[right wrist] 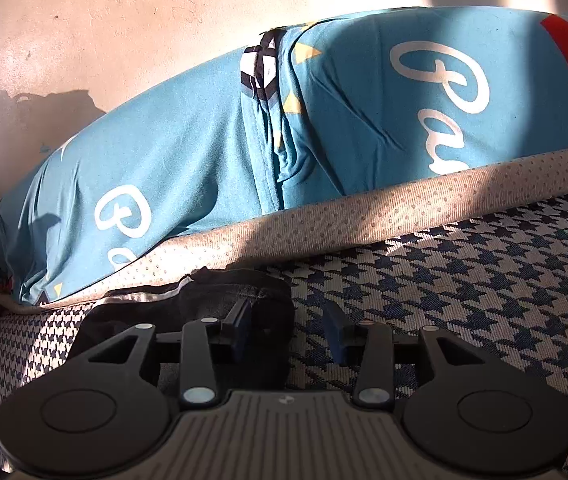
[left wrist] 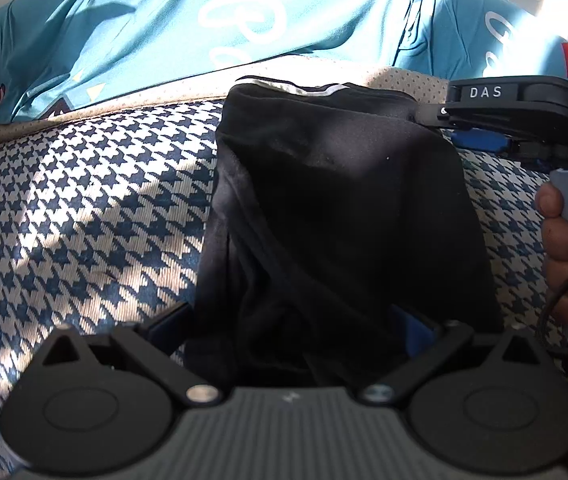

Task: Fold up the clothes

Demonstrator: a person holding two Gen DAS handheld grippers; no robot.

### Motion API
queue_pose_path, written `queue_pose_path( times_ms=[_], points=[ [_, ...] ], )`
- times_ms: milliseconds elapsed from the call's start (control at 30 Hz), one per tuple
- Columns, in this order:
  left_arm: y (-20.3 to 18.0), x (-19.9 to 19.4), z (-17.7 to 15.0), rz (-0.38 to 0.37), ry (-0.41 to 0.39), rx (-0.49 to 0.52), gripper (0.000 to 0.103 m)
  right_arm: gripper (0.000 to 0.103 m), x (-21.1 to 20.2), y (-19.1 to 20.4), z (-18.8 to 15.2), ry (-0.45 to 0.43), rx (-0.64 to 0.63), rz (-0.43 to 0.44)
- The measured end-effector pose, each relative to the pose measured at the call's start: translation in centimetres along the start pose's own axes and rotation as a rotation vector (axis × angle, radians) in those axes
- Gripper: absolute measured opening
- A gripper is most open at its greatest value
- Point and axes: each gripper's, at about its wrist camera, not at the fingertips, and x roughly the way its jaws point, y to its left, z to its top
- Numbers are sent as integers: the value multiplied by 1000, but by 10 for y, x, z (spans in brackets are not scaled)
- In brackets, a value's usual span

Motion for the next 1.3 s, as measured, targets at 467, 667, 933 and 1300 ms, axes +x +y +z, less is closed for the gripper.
queue_pose_path(
  times_ms=[467, 667, 933, 1300],
  points=[
    [-4, 3, -2, 17, -2, 24, 103, 12, 26, 4, 11, 14, -27, 47],
    [-5, 5, -3, 26, -2, 44, 103, 12, 40, 12, 18, 15, -70, 17],
    [4, 1, -1, -1, 7, -11, 103, 20, 23, -5, 18, -14, 66, -30],
    [32, -22, 8, -44, -65, -149, 103, 20, -52, 6, -19, 18, -25, -58]
  ],
)
